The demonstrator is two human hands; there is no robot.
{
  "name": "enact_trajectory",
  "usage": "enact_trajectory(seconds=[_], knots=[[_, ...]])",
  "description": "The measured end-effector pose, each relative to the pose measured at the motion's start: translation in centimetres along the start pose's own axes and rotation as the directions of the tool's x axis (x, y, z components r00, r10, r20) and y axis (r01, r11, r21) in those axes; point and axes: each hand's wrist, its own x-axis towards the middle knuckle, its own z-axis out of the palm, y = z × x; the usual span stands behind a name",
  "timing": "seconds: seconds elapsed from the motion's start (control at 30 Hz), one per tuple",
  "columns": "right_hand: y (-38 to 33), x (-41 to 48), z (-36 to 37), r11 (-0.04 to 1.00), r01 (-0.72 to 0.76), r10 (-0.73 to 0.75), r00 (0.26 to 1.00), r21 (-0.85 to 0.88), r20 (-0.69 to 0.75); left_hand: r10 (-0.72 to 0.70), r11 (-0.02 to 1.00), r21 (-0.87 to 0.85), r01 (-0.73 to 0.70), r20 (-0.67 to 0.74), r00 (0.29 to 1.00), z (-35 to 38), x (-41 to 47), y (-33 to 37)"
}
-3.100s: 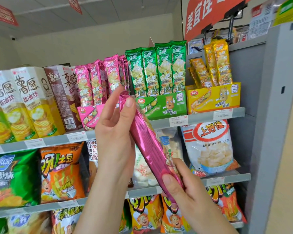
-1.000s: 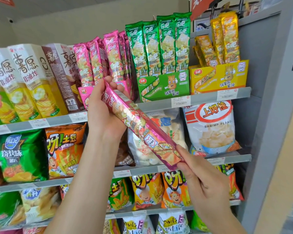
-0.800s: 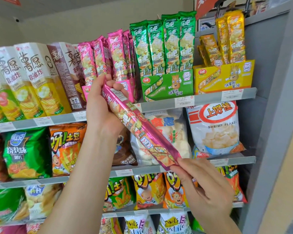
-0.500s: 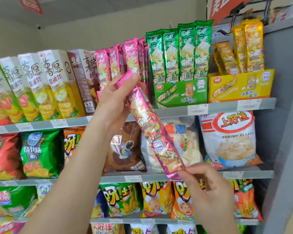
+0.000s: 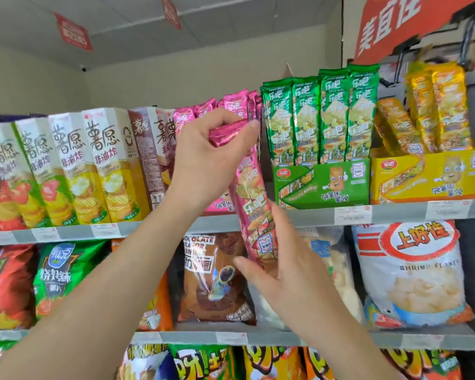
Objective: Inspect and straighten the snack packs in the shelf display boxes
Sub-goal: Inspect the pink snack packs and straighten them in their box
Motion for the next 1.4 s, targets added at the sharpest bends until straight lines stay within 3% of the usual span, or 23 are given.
enact_trajectory(seconds=[0.07,0.1,0.23,0.3,0.37,0.43,0.5,0.67,0.77,1.0,1.17,1.4], knots=[[-0.4,1.6,0.9,0.986,0.069,-0.095,0.981,-0.151,-0.170,0.032,0.999,0.003,-0.032,0.032,0.999,-0.1,1.7,-0.1],[-0.6,2.5,1.0,0.986,0.080,-0.112,0.966,-0.146,-0.232,0.034,0.999,-0.021,-0.032,0.083,0.996,-0.4,2.8,-0.2],[-1.0,6.9,-0.7,0.992,0.040,-0.004,0.960,0.121,-0.279,0.004,0.961,-0.265,0.082,0.309,0.951,-3.5,8.1,-1.0],[-1.7,9.3,-2.3,0.973,0.069,0.020,0.925,0.221,-0.379,0.110,0.992,-0.089,-0.085,0.336,0.935,-5.5,11.1,-1.9],[-2.7,11.7,-3.5,0.957,0.119,0.019,0.884,0.263,-0.468,0.102,0.952,0.221,-0.213,0.427,0.898,-6.4,13.5,-2.9],[-3.6,13.8,-4.1,0.951,0.148,0.016,0.855,0.272,-0.519,-0.019,0.846,0.451,-0.285,0.560,0.828,-5.8,15.2,-3.7],[-4.0,15.4,-3.8,0.967,0.135,0.003,0.841,0.215,-0.542,-0.143,0.748,0.559,-0.358,0.663,0.735,-4.7,16.4,-4.5],[-4.0,16.8,-1.4,0.996,0.039,0.008,0.843,0.075,-0.538,-0.320,0.801,0.499,-0.330,0.824,0.468,-3.4,19.1,-6.4],[-3.7,16.8,-0.1,1.000,-0.021,0.014,0.859,-0.007,-0.512,-0.314,0.841,0.439,-0.316,0.872,0.375,-2.4,19.7,-7.8],[-4.3,16.5,0.5,0.964,-0.104,-0.021,0.886,-0.244,-0.463,-0.174,0.885,0.337,-0.321,0.879,0.445,-1.2,19.3,-9.6],[-4.7,15.7,0.5,0.919,-0.207,0.028,0.883,-0.335,-0.469,-0.063,0.852,0.337,-0.400,0.825,0.562,-1.5,18.8,-9.7],[-5.6,15.4,1.0,0.807,-0.337,0.185,0.924,-0.484,-0.335,0.126,0.904,0.138,-0.404,0.817,0.562,-2.4,17.4,-9.2]])
